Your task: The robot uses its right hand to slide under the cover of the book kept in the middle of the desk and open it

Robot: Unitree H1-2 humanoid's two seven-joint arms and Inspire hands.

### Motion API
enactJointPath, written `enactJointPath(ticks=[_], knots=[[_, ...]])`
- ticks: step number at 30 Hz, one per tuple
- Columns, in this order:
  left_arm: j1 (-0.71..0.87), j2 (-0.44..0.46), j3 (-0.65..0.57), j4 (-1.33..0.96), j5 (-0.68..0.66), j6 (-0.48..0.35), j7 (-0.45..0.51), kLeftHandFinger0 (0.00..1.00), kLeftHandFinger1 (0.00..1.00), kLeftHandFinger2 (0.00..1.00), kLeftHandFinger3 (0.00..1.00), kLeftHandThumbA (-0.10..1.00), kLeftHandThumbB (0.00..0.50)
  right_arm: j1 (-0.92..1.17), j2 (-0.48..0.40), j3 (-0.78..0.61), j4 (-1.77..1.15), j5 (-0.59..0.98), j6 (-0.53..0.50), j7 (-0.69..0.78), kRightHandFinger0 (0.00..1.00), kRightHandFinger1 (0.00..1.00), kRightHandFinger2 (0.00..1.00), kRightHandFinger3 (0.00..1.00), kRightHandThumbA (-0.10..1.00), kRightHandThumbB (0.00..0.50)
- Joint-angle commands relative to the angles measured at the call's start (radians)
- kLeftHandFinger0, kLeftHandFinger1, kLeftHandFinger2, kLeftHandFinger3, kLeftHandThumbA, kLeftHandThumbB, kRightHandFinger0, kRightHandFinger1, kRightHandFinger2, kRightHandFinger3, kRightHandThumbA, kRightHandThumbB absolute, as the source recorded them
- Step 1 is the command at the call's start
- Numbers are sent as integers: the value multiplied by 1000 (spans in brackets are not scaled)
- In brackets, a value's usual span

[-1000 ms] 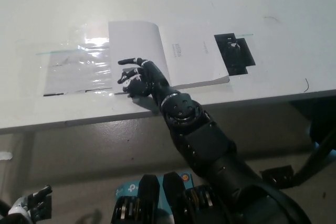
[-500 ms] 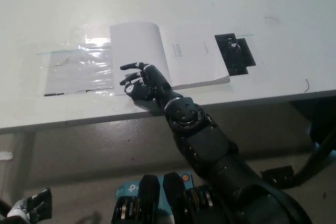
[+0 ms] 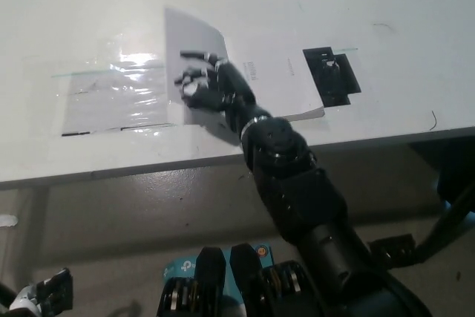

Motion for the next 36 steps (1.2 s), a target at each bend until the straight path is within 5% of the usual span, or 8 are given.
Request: enactJointPath(ticks=[1,7,10,12,24,30,33,36], knots=[[15,8,4,-55,2,16,14,1000,965,908,1000,560,0,-26,60,-110,-284,213,203,51,286,387,551,933,327,93],[21,6,15,-48,-9,5,9,1000,938,912,1000,518,0,3,67,-191,-562,374,286,-65,396,405,538,910,417,115],[20,6,18,-30,-15,-16,-3,1000,1000,976,1000,532,0,24,59,-246,-673,473,286,-148,394,407,545,876,325,152],[28,-1,30,-58,-30,6,-2,1000,1000,1000,1000,528,0,56,-11,-267,-766,556,286,-153,409,451,591,937,461,118],[24,0,33,-8,-43,-33,-21,1000,1000,1000,1000,501,0,203,-188,-547,-896,720,286,-191,520,494,641,993,484,70],[20,-17,78,12,-77,-63,-11,1000,1000,1000,1000,384,0,288,-221,-670,-864,719,248,-158,605,562,690,1000,548,22],[13,-20,92,12,-83,-55,-12,1000,1000,1000,1000,404,0,328,-220,-773,-831,715,185,-222,467,430,589,898,435,106],[25,-20,85,3,-74,-78,-33,1000,997,1000,1000,387,0,356,-234,-849,-736,698,103,-231,570,542,725,1000,450,58]])
